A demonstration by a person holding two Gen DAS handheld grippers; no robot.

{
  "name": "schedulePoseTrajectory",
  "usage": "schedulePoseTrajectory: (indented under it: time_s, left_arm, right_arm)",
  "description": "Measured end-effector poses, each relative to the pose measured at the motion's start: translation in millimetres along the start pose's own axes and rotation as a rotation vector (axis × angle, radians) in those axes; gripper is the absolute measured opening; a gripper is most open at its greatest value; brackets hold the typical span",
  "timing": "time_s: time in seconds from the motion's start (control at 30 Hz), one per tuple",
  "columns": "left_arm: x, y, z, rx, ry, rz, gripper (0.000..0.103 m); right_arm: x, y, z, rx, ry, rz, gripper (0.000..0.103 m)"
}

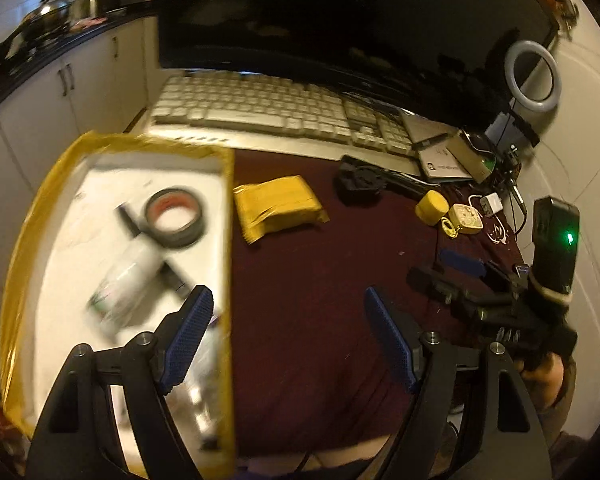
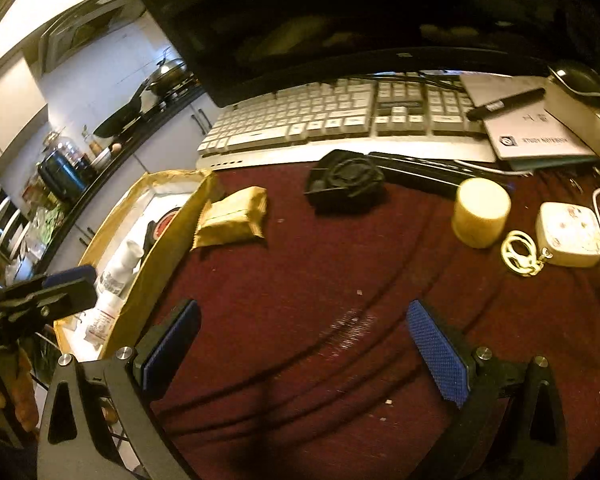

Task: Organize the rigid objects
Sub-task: 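Grasp the yellow wrapped packet with the left tool while the right tool approaches the black holder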

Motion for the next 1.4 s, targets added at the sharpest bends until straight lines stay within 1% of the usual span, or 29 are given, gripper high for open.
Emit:
schedulePoseTrajectory:
  time_s: [0.1, 0.17, 0.23, 0.4, 0.53, 0.77, 0.8, 0.9, 1.0, 1.03, 1.07, 1.27, 1.4]
  left_arm:
    - [21, 11, -15, 0.005, -0.020, -0.020, 0.078]
    - [36, 12, -23, -0.001, -0.035, -0.056, 0.078]
    - [51, 12, -30, -0.011, -0.050, -0.075, 0.078]
    - [82, 1, -37, -0.030, -0.084, -0.179, 0.078]
    - [93, -9, -37, -0.052, -0.095, -0.209, 0.078]
    - [120, -15, -46, -0.041, -0.128, -0.264, 0.078]
    - [124, -17, -47, -0.039, -0.132, -0.282, 0.078]
    - [129, -18, -50, -0.018, -0.128, -0.296, 0.078]
    - [131, -15, -51, 0.005, -0.112, -0.268, 0.077]
    - [130, -13, -52, 0.015, -0.104, -0.259, 0.067]
    - [129, -11, -52, 0.029, -0.099, -0.251, 0.064]
    - [123, 2, -45, 0.082, -0.100, -0.181, 0.061]
    - [111, 12, -24, 0.109, -0.121, -0.129, 0.061]
  right_arm:
    - [-4, 14, 1, 0.022, 0.009, 0.002, 0.101]
    - [-5, 18, 1, 0.034, 0.012, 0.002, 0.101]
    - [-7, 21, 1, 0.040, 0.013, -0.003, 0.101]
    - [-9, 25, 2, 0.048, 0.016, -0.010, 0.101]
    - [-10, 29, 2, 0.055, 0.021, -0.013, 0.101]
    - [-9, 30, 2, 0.058, 0.024, -0.019, 0.101]
    - [-9, 31, 2, 0.059, 0.023, -0.017, 0.101]
    - [-9, 35, 2, 0.067, 0.022, -0.010, 0.101]
    - [-8, 39, 3, 0.079, 0.017, 0.000, 0.101]
    - [-8, 41, 3, 0.083, 0.017, 0.003, 0.101]
    - [-8, 42, 3, 0.086, 0.016, 0.005, 0.101]
    - [-7, 42, 2, 0.082, 0.016, 0.013, 0.101]
    - [-9, 41, -6, 0.044, 0.027, 0.038, 0.101]
Point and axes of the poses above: each gripper's, at about its wrist camera, not at the fingertips, and x roughly the way its jaws point, y to its right, z to its underside, the point moved 5 cm from there along x, roughly the way its jaws point, and after that the axes turned 11 degrees about z, right-handed, at the moved point
